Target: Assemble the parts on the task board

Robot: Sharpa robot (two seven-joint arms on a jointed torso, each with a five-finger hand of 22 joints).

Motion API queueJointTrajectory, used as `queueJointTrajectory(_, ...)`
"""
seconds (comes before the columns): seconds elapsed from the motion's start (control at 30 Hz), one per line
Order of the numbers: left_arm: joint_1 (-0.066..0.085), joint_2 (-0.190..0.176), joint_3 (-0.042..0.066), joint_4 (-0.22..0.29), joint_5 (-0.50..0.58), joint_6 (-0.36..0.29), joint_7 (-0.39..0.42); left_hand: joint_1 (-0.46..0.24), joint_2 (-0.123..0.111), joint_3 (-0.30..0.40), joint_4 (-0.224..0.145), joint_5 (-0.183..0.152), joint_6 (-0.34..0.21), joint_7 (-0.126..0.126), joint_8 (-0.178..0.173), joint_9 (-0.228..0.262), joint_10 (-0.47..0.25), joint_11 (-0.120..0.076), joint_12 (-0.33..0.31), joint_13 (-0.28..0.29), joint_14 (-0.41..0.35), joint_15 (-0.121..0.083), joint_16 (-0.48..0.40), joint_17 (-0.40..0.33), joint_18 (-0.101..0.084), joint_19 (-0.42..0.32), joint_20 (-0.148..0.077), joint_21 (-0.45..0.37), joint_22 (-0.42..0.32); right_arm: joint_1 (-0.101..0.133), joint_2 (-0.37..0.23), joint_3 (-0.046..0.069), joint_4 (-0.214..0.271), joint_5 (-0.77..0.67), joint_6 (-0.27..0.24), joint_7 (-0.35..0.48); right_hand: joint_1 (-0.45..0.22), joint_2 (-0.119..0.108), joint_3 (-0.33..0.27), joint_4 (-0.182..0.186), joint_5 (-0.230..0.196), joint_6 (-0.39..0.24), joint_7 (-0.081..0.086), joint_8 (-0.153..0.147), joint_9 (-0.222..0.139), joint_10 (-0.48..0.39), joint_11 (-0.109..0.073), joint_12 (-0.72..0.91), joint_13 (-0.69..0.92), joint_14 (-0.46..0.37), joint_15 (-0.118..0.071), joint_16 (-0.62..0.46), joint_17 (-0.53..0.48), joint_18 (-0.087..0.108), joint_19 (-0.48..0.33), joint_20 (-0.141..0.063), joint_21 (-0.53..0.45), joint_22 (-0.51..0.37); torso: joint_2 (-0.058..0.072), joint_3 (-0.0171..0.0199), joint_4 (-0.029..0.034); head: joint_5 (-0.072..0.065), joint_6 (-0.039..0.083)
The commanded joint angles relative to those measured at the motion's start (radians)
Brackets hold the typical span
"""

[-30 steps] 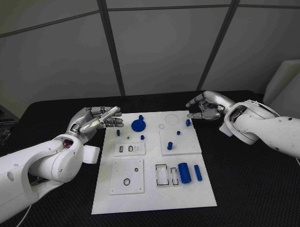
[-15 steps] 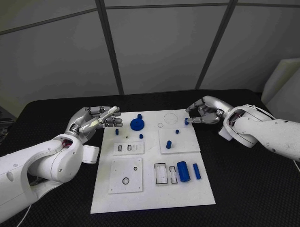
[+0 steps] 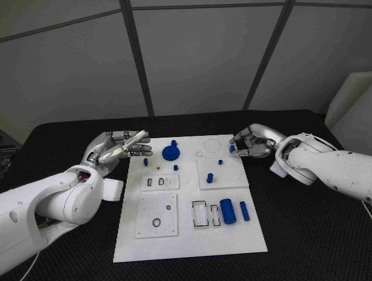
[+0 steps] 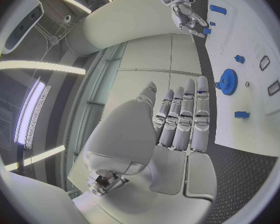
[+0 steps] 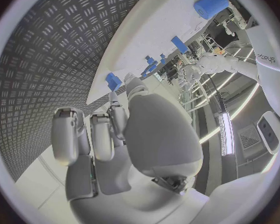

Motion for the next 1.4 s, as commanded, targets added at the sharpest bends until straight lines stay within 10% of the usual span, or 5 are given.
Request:
queueJointTrajectory(0.03,0.001,0.002,0.001,-0.001,-0.005,0.013,0.005,0.008,0.003,0.001,-0.004,-0.004,0.002,0.003,-0.007,-0.001,0.004,0.002,-0.005,-0.002,-0.002,-0.003,-0.006,0.001,-0.011,-0.003,-0.002,-0.004,-0.001,0.000,0.004,0.000,-0.005,0.005,0.004,-0.001,0.010,0.003,-0.002,-0.005,0.005,0.008,0.000,0.006,0.001,0.004,0.003,0.007,0.010,0.089,0.004,-0.001,0.175,-0.002,0.000,0.000,-0.002,0.059,0.000,-0.0003,-0.0008,0.001,0.000)
queueJointTrajectory(1.4,-0.001,0.003,0.001,-0.001,-0.005,0.011,0.004,0.007,0.003,0.001,-0.005,-0.004,0.002,0.003,-0.008,-0.001,0.004,0.002,-0.006,-0.002,-0.002,-0.003,-0.007,0.002,-0.011,-0.003,-0.002,-0.004,-0.001,0.000,0.029,0.001,-0.032,-0.015,0.014,-0.034,0.022,0.044,0.002,-0.019,-0.006,0.071,0.002,0.028,0.012,0.016,0.004,0.021,0.026,0.092,0.006,0.005,0.189,-0.005,0.008,0.003,0.005,0.072,0.000,0.0006,-0.0012,0.000,-0.006)
